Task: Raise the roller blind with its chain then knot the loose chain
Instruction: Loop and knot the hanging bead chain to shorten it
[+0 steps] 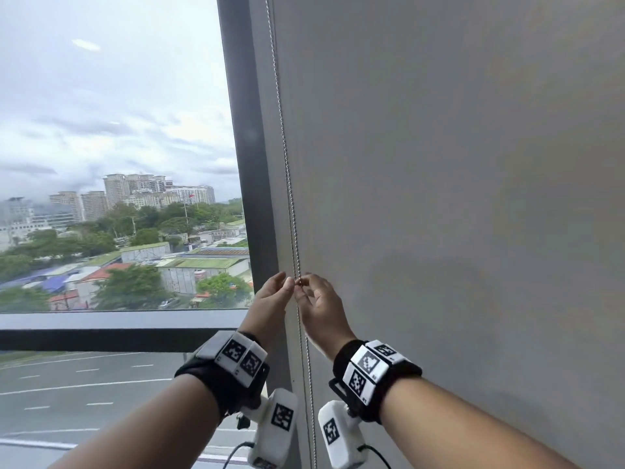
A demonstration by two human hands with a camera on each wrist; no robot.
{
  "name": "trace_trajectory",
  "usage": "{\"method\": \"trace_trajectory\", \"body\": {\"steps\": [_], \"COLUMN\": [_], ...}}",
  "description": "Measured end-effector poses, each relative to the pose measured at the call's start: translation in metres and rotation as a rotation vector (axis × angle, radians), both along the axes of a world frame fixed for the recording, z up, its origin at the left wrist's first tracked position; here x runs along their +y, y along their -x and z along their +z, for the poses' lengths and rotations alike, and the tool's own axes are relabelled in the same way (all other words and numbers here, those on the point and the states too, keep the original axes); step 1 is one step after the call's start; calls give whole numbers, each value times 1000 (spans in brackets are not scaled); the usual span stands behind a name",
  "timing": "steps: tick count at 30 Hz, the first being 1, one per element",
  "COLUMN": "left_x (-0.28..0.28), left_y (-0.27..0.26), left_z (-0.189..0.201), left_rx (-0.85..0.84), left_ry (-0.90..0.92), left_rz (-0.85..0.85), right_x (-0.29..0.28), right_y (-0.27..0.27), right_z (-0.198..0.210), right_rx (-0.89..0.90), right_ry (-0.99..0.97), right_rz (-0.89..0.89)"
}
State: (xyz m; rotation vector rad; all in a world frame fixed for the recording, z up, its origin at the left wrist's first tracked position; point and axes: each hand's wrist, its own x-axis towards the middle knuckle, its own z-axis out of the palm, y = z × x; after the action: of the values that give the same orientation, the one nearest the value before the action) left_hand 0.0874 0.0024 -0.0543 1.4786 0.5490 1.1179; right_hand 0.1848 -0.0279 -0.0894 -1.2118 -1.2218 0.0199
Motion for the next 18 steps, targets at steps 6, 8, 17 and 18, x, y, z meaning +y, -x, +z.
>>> {"method": "trace_trajectory", "body": {"steps": [6, 8, 17, 18], "left_x": [4, 4, -10, -12], "left_y": [-4, -4, -7, -7], "left_z": [1, 5, 10, 10], "left_rx": [-47, -68, -68, -76], "left_ry": [32, 19, -56, -49], "left_rz": [-42, -62, -83, -89], "right_x": [4, 1, -10, -12], "right_y": [6, 8, 12, 13], "right_z": [-2, 0, -4, -6], "right_rx": [104, 126, 119, 107], "right_ry": [35, 28, 23, 20], "right_rz": [102, 104, 29, 18]}}
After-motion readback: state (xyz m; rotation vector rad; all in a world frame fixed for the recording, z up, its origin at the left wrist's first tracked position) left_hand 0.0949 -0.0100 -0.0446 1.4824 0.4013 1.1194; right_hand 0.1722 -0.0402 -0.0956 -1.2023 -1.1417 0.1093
